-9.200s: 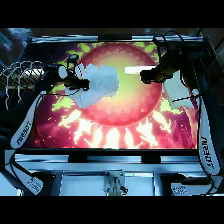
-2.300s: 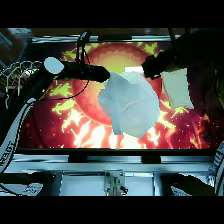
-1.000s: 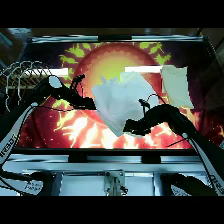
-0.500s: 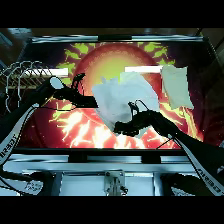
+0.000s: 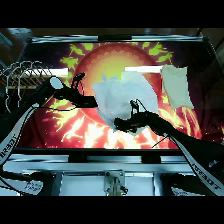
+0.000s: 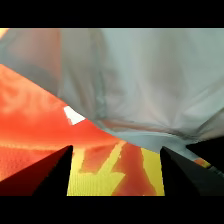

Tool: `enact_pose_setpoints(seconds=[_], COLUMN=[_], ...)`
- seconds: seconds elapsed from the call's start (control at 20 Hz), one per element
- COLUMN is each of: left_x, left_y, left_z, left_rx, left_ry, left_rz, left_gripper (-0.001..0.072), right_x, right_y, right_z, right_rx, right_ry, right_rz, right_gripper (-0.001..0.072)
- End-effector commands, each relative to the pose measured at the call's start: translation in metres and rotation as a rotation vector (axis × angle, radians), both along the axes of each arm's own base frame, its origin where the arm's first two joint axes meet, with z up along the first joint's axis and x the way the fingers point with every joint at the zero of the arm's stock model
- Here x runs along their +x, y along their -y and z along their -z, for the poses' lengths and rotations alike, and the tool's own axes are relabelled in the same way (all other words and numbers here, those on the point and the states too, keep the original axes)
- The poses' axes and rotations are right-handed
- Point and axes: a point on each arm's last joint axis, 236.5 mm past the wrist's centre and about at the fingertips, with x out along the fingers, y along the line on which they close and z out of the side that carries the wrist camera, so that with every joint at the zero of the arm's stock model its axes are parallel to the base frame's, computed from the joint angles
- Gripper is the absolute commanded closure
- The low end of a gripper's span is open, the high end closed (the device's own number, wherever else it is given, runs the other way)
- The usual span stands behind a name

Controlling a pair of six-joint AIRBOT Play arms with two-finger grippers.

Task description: Fold the shirts.

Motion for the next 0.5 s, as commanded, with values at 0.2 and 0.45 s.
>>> enact_pose_setpoints(seconds=[0.2, 0.45], left_x=[0.000, -0.020], left_y=[0.000, -0.005], left_z=[-0.002, -0.016], left_rx=[-0.001, -0.006], left_ry=[0.004, -0.075], left_rz=[0.000, 0.069], left_gripper=[0.0094, 0.0053], right_x=[-0.002, 0.014], right_y=[-0.005, 0.002], right_z=[-0.028, -0.151], right_rx=[0.012, 0.034], right_ry=[0.082, 0.397], right_rz=[-0.135, -0.218], right_gripper=[0.0659, 0.0660])
